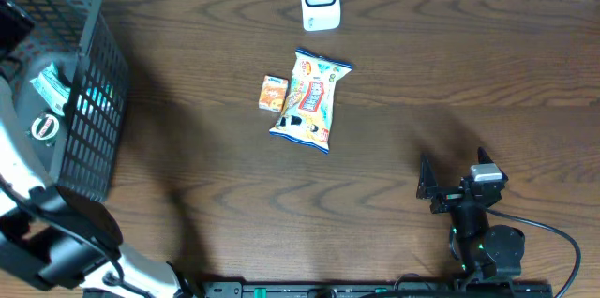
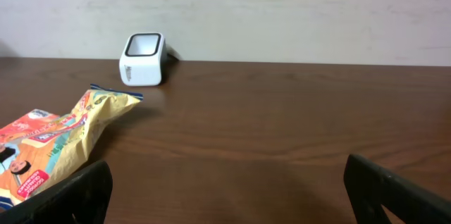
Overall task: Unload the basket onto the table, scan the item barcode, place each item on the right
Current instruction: 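Reach the left gripper into the basket and grasp the green wipes pack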
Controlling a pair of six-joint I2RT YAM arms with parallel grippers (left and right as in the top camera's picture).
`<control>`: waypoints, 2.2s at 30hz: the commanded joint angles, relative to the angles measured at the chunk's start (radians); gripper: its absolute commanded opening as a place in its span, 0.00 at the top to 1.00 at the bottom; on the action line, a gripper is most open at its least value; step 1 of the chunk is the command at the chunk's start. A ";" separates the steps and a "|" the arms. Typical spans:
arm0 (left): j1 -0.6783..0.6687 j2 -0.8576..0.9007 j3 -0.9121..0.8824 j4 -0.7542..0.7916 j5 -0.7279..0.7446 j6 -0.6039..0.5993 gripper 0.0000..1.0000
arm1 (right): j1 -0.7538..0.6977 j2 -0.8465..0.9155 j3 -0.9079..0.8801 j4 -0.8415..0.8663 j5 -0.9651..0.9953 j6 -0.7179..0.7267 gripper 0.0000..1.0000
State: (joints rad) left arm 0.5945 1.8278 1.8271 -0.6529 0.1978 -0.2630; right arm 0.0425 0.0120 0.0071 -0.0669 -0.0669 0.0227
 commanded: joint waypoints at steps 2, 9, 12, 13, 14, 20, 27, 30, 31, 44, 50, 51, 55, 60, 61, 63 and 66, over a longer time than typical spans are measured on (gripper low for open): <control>-0.001 0.056 0.002 -0.071 0.067 -0.070 0.16 | -0.002 -0.005 -0.001 -0.005 0.001 0.014 0.01; 0.012 0.164 -0.020 -0.227 -0.008 -0.433 0.16 | -0.002 -0.005 -0.001 -0.005 0.001 0.014 0.01; 0.008 0.210 -0.037 -0.236 0.059 -0.450 0.16 | -0.002 -0.005 -0.001 -0.005 0.001 0.014 0.01; 0.008 0.223 -0.042 -0.237 0.080 -0.451 0.16 | -0.002 -0.005 -0.001 -0.005 0.001 0.014 0.01; 0.008 0.239 -0.045 -0.238 0.097 -0.454 0.15 | -0.002 -0.005 -0.001 -0.005 0.001 0.014 0.01; 0.008 0.299 -0.052 -0.248 0.119 -0.469 0.15 | -0.002 -0.005 -0.001 -0.005 0.001 0.014 0.01; 0.006 0.333 -0.056 -0.236 0.124 -0.516 0.15 | -0.002 -0.005 -0.001 -0.005 0.001 0.014 0.01; -0.007 0.344 -0.057 -0.239 0.131 -0.521 0.16 | -0.002 -0.005 -0.001 -0.005 0.001 0.014 0.01; -0.013 0.345 -0.059 -0.235 0.124 -0.520 0.15 | -0.002 -0.005 -0.001 -0.005 0.001 0.014 0.01; -0.035 0.345 -0.147 -0.174 -0.024 -0.517 0.25 | -0.002 -0.005 -0.001 -0.005 0.001 0.014 0.01; -0.036 0.341 -0.164 -0.139 -0.027 -0.439 0.59 | -0.002 -0.005 -0.001 -0.005 0.001 0.014 0.01; -0.034 0.338 -0.163 -0.137 -0.027 -0.431 0.63 | -0.002 -0.005 -0.001 -0.005 0.001 0.014 0.01; -0.021 0.299 -0.141 -0.138 -0.026 -0.418 0.92 | -0.002 -0.005 -0.001 -0.005 0.001 0.014 0.01; -0.012 0.123 -0.125 -0.122 -0.024 -0.417 0.92 | -0.002 -0.005 -0.001 -0.005 0.001 0.014 0.01; -0.012 0.086 -0.125 -0.119 -0.023 -0.418 0.93 | -0.002 -0.005 -0.001 -0.005 0.001 0.014 0.01; -0.012 0.002 -0.125 -0.116 -0.023 -0.418 0.92 | -0.002 -0.005 -0.001 -0.005 0.001 0.014 0.01; -0.013 -0.134 -0.125 -0.111 -0.023 -0.418 0.93 | -0.002 -0.005 -0.001 -0.005 0.001 0.014 0.01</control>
State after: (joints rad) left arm 0.5800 1.8641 1.6779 -0.7692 0.1883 -0.6983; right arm 0.0425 0.0120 0.0071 -0.0669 -0.0669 0.0227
